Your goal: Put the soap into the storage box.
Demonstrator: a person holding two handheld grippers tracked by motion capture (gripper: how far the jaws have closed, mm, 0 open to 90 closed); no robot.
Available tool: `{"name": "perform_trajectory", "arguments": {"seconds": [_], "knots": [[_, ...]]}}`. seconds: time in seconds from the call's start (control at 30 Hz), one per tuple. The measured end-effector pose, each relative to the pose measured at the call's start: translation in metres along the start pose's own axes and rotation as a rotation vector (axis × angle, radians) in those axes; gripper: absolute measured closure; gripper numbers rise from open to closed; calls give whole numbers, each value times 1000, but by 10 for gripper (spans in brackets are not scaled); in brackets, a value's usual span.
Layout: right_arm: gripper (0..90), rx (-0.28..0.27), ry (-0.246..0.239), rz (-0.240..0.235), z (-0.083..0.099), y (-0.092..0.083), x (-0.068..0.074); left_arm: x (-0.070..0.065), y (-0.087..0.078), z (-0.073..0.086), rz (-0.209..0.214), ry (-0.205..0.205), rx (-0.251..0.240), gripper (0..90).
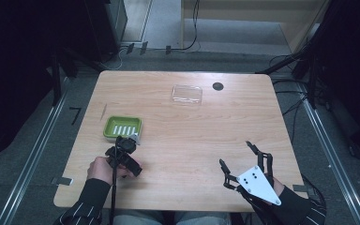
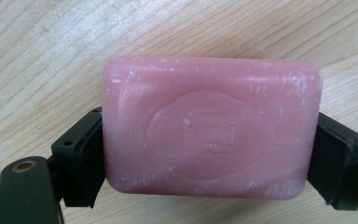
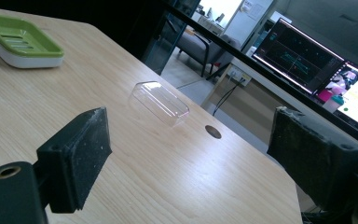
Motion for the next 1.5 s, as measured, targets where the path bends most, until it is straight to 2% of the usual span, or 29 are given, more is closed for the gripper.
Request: {"name": "perform_trajectory", "arguments": {"seconds": [0.77,1.5], "knots": [[132,0,1,-1,0,0,0,9,-5,5,-1,6,2,139],[132,-1,3,0,0,0,0,27,-14,10,-5,-8,7,140]]}}
Point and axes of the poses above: each handheld gripper's, and its own axes: y roughly forward along the jaws, z roughly out of its underside, x roughly to its left, the point moved 6 cm from there along y, roughly forward along the jaws, and after that the axes turned 3 degrees about y, right-handed, at the moved point
